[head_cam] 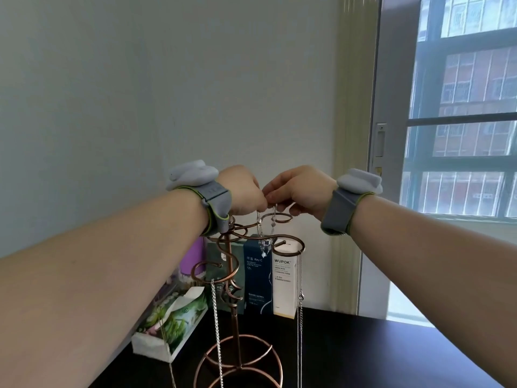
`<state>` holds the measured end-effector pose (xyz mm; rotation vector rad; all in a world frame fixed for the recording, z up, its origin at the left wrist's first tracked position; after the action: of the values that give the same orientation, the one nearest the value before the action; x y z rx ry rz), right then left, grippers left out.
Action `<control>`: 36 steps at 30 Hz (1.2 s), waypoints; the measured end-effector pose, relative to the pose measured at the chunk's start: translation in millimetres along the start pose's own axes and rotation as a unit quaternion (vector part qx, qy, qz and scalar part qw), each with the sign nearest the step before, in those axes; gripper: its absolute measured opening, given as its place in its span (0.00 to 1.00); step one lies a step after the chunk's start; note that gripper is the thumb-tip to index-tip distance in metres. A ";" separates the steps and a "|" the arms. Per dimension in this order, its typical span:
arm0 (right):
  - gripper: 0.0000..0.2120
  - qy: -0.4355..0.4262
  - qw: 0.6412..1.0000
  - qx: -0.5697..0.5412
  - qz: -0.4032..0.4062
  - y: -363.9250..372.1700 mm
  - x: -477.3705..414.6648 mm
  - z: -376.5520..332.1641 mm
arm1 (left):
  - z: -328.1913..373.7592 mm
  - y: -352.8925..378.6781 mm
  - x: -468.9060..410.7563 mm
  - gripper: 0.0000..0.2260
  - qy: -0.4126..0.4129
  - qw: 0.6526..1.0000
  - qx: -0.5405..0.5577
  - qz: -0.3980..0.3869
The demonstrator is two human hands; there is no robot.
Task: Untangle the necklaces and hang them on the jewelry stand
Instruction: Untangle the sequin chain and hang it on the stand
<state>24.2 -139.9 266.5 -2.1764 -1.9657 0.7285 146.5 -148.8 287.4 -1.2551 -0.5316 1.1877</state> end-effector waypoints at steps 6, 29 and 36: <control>0.09 -0.002 0.999 -0.032 -0.012 4.8 -11.0 6.0 | -9.3 4.7 -5.6 0.10 -0.020 1.000 0.012 -0.015; 0.09 -0.019 0.998 0.047 0.028 -18.6 12.5 26.3 | 27.5 22.3 -2.2 0.13 0.075 0.991 -0.090 -0.065; 0.09 -0.017 0.998 0.045 0.028 -22.2 22.4 28.8 | 28.4 27.9 4.5 0.13 0.065 0.992 -0.079 -0.071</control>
<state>-7.2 -121.5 244.2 -2.1894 -1.8562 0.8492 113.3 -136.0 269.2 -1.3944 -0.6179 0.9519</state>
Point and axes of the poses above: each hand's wrist, its own x-axis away from the middle knuckle, its own y-axis out of the palm, z = x × y, the point moved 5 cm from there along -x, towards the middle knuckle
